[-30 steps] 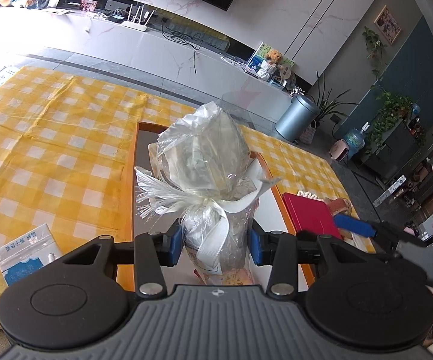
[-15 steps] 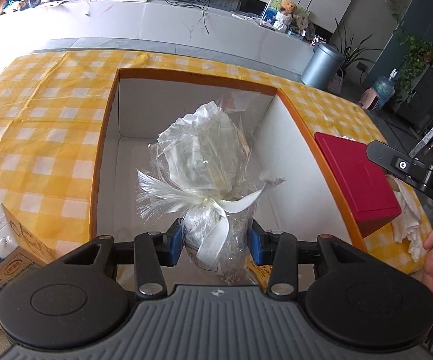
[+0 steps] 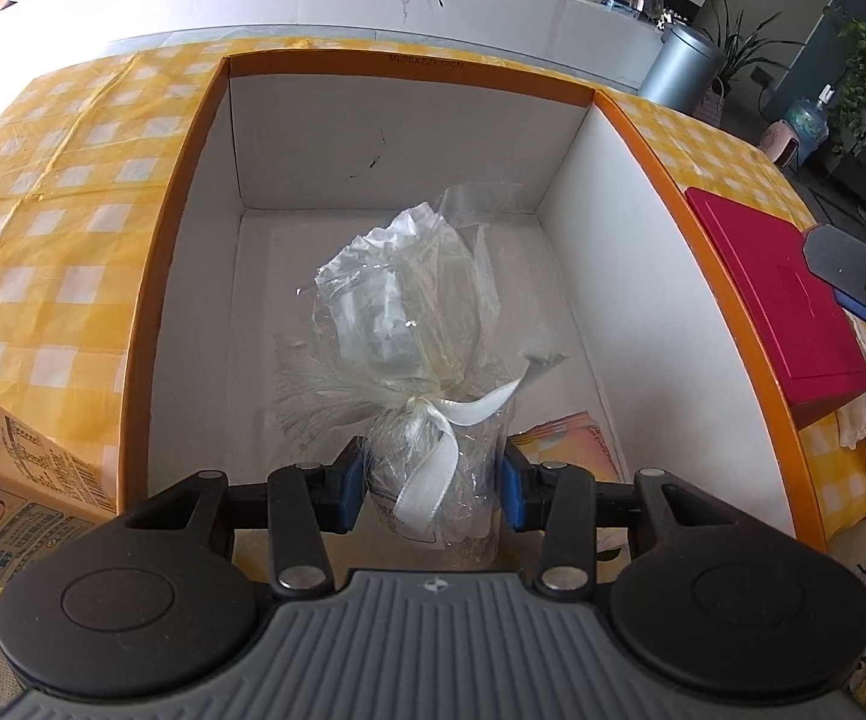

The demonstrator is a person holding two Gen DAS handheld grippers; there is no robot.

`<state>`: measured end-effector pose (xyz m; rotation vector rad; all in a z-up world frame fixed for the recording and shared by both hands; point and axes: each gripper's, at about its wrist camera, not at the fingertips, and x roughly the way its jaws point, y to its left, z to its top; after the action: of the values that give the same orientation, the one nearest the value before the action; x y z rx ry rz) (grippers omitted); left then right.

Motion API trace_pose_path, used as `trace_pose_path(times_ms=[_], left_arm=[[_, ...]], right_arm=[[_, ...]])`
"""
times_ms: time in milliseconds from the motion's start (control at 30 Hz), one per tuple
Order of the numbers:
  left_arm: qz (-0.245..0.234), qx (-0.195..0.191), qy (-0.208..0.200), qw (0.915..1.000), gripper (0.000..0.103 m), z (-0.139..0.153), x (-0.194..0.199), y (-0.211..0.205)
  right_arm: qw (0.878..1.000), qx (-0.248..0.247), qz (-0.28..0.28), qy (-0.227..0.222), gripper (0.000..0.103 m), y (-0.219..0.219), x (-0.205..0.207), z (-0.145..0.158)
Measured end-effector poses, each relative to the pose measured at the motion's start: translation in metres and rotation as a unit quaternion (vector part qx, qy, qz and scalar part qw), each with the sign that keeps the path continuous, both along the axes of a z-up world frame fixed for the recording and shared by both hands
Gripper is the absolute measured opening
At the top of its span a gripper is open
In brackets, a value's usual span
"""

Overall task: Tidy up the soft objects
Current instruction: 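Lower the plastic bag into the white box and open the left gripper while the right gripper withdraws, then withdraw the left gripper from the white box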

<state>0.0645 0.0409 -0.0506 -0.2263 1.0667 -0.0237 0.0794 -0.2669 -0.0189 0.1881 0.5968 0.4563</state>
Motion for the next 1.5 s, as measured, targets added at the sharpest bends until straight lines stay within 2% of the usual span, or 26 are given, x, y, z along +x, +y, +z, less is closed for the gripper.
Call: trace_pose_path(times_ms=[100,267,333,433,500,567,633,833,900,1033,1133,1233,1333,1400,1500], left_arm=[[-0.034,0.016,0.020,0.9991,0.050,-0.003,0.001,-0.009],[-0.071,0.041,0.022,0.9964,0.050,-0.004,0.000,-0.031],[-0.078,0.041,0.027,0.9957,0.050,-0.004,0.002,-0.039],[-0.083,0.062,0.024,0.9943,0.050,-0.004,0.003,-0.050],[-0.076,0.051,0.023,0.9955,0.049,-0.005,0.003,-0.048],[-0.057,0.012,0.030,0.9978,0.050,-0.007,0.002,-0.035],[-0.061,-0.014,0.041,0.9972,0.050,-0.008,0.002,-0.025],[-0.074,-0.001,0.085,0.9936,0.055,-0.009,0.001,-0.014],[-0.075,0.010,0.085,0.9934,0.068,-0.008,-0.001,-0.015],[-0.084,0.061,0.037,0.9940,0.079,0.007,-0.013,-0.023],[-0.059,0.085,-0.006,0.9946,0.084,0.024,-0.019,-0.022],[-0.014,0.084,-0.044,0.9954,0.087,0.041,-0.025,-0.015],[0.036,0.094,-0.095,0.9905,0.089,0.058,-0.035,-0.008],[0.049,0.094,-0.122,0.9868,0.089,0.068,-0.041,-0.005],[0.068,0.071,-0.156,0.9829,0.089,0.080,-0.044,0.000]], right_arm=[[1.000,0.004,-0.001,0.005,0.089,-0.001,0.001,0.001],[1.000,0.015,-0.008,0.015,0.089,0.000,0.001,0.001],[1.000,0.016,-0.001,0.011,0.089,0.001,-0.001,0.003],[1.000,0.013,0.005,0.005,0.089,0.003,-0.002,0.006],[1.000,0.015,0.006,0.005,0.089,0.003,-0.003,0.006],[1.000,0.024,0.009,0.010,0.089,0.001,-0.002,0.006],[0.999,0.029,0.009,0.015,0.089,-0.001,-0.001,0.005],[1.000,0.018,0.004,0.016,0.089,-0.002,-0.002,0.005],[1.000,0.015,0.004,0.018,0.089,-0.001,-0.002,0.004],[1.000,0.008,0.009,0.019,0.089,0.000,-0.003,0.004],[1.000,0.006,0.009,0.018,0.089,0.001,-0.003,0.005],[1.000,0.006,0.008,0.018,0.089,0.001,-0.003,0.005],[1.000,0.006,0.005,0.018,0.090,-0.001,-0.003,0.007],[1.000,0.005,0.002,0.016,0.090,-0.004,-0.003,0.009],[1.000,0.002,-0.005,0.011,0.090,-0.011,-0.005,0.014]])
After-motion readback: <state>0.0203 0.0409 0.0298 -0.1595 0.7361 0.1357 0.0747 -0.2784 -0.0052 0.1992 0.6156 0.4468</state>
